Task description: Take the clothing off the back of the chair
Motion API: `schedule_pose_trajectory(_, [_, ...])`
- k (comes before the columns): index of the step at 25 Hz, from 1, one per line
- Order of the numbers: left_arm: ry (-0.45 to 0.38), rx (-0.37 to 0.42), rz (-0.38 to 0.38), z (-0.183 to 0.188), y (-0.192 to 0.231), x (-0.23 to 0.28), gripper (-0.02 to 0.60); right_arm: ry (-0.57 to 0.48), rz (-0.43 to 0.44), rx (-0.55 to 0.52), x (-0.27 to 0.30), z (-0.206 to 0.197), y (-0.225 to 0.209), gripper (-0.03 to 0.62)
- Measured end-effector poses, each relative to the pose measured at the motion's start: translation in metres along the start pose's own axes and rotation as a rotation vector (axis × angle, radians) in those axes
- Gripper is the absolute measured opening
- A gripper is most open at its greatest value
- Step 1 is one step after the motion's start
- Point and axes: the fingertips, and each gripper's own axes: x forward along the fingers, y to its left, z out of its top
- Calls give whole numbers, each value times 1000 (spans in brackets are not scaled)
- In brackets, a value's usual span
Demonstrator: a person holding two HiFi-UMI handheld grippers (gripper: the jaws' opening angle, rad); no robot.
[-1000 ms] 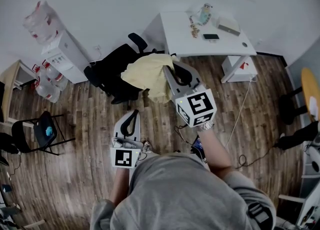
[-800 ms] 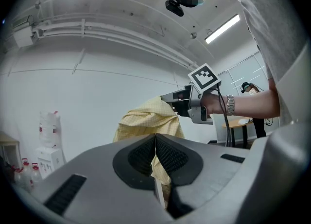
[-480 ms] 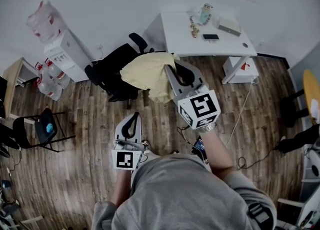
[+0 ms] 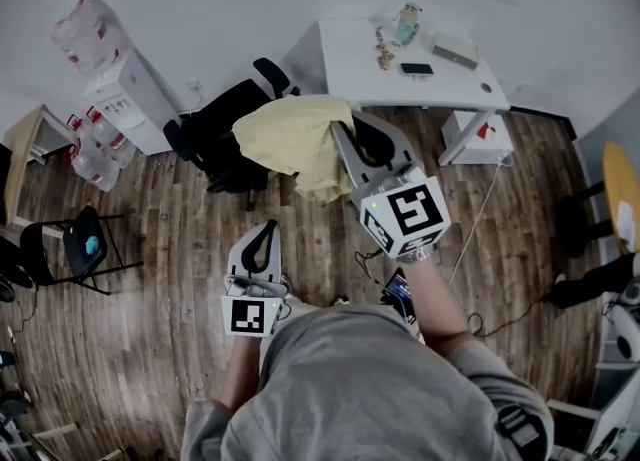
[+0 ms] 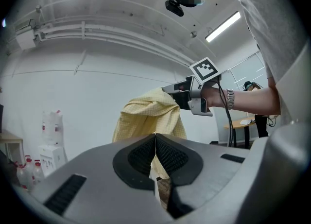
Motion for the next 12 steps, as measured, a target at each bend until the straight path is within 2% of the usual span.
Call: schedule_pose_trajectory(12, [8,7,-18,3,-21,-9,32,-22,-11,-5,-31,14,-2,63])
